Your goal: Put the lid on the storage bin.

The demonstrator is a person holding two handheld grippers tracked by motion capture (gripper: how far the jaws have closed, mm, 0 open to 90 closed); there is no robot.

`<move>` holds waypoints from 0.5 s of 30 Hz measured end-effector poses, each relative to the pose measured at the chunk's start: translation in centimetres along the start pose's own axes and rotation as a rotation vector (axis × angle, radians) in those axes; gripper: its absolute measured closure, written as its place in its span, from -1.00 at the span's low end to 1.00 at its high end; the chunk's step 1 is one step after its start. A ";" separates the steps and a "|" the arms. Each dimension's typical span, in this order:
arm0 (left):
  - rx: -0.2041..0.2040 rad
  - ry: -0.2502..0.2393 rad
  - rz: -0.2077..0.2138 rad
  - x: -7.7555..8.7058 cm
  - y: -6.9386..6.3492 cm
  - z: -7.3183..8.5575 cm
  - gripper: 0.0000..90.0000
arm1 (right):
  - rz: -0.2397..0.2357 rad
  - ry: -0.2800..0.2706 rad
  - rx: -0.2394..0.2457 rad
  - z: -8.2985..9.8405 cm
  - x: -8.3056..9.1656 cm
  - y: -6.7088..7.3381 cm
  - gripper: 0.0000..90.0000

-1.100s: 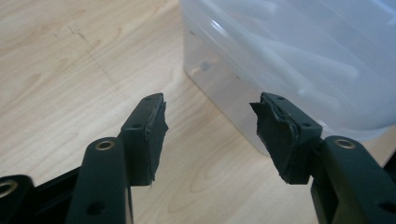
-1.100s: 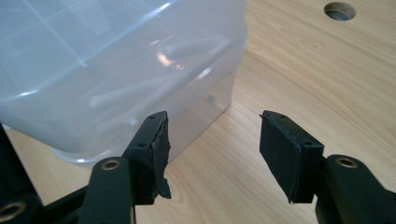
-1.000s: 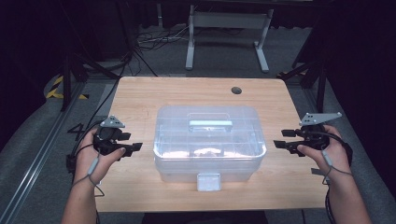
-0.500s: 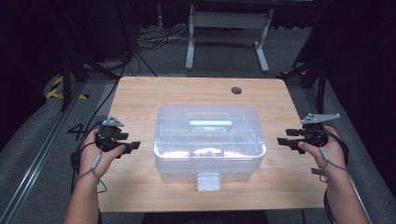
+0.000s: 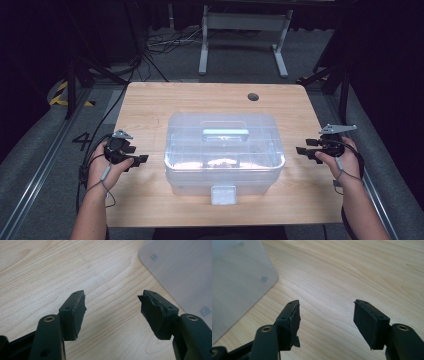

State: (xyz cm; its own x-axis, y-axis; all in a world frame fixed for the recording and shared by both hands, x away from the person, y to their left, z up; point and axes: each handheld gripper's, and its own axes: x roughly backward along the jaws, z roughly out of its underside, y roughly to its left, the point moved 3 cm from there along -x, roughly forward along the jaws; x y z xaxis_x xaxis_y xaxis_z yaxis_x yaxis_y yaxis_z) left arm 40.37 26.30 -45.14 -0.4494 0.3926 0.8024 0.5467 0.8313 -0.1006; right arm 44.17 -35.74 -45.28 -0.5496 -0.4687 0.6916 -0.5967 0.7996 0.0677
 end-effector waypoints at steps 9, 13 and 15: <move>-0.003 0.004 -0.022 -1.2 0.3 0.5 -0.23 | 0.010 -0.004 -0.002 1.0 -1.9 -0.4 -0.15; 0.009 0.006 -0.030 -1.9 0.3 0.7 -0.30 | 0.011 0.001 -0.002 1.4 -2.6 -0.4 -0.16; 0.008 0.007 -0.030 -2.0 0.3 0.7 -0.30 | 0.012 0.000 -0.001 1.6 -2.9 -0.4 -0.17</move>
State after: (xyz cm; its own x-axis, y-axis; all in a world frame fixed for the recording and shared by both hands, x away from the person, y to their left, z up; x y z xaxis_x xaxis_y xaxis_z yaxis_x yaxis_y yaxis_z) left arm 40.93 26.05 -47.24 -0.4608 0.3646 0.8092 0.5269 0.8460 -0.0812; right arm 45.05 -35.27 -48.40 -0.5570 -0.4588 0.6923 -0.5892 0.8058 0.0599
